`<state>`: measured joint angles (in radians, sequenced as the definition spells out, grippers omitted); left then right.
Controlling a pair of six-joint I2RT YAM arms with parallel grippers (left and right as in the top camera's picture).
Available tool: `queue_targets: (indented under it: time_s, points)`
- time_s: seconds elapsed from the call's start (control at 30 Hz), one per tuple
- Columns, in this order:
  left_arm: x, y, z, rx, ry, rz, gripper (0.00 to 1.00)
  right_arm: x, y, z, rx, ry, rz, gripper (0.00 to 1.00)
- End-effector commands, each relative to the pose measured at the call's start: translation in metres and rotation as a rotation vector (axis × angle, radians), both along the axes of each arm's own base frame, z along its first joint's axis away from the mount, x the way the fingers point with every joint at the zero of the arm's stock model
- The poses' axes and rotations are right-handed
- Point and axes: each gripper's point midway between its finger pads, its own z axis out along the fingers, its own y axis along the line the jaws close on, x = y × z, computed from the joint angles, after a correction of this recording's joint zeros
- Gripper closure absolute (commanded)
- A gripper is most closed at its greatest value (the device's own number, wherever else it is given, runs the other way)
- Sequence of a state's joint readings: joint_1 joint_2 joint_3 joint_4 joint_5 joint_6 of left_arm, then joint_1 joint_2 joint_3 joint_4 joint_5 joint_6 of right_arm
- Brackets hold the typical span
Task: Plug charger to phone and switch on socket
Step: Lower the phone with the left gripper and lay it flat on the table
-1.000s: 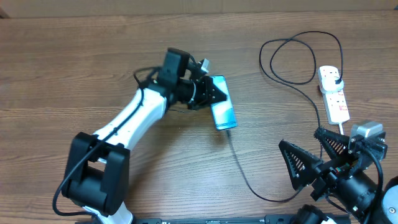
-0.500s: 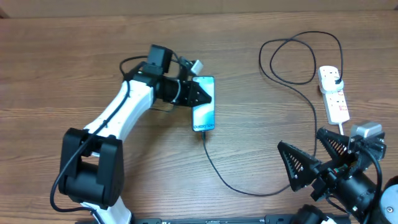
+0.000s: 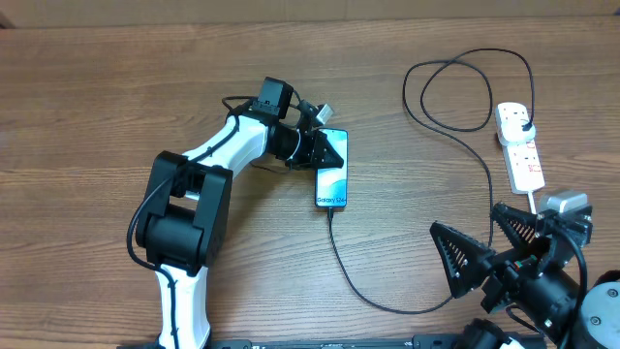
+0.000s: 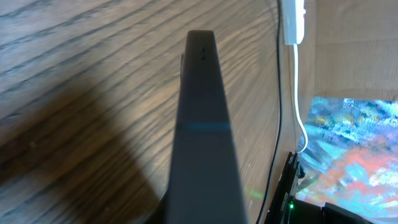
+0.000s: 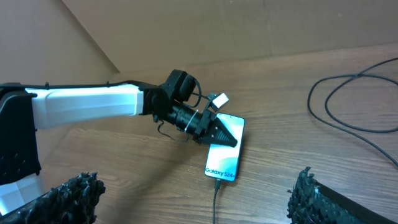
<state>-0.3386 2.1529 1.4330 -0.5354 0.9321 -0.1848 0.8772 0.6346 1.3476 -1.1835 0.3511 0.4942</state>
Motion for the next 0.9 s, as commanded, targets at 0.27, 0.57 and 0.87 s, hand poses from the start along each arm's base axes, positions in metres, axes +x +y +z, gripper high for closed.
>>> queue_targets:
  time_s: [0.27,0.57,0.87]
  points:
    - [-0.008,0.010,-0.041,0.087,0.152,0.030,0.93,0.002,0.000,-0.013,-0.052,0.043,-0.012,0.00]
    - [-0.011,0.029,-0.062,0.256,0.202,0.100,0.90,0.006,-0.005,-0.016,-0.080,0.042,-0.046,0.00]
    - [-0.010,0.030,-0.062,0.257,0.198,0.103,0.68,0.017,-0.001,-0.033,-0.177,0.096,-0.080,0.00]
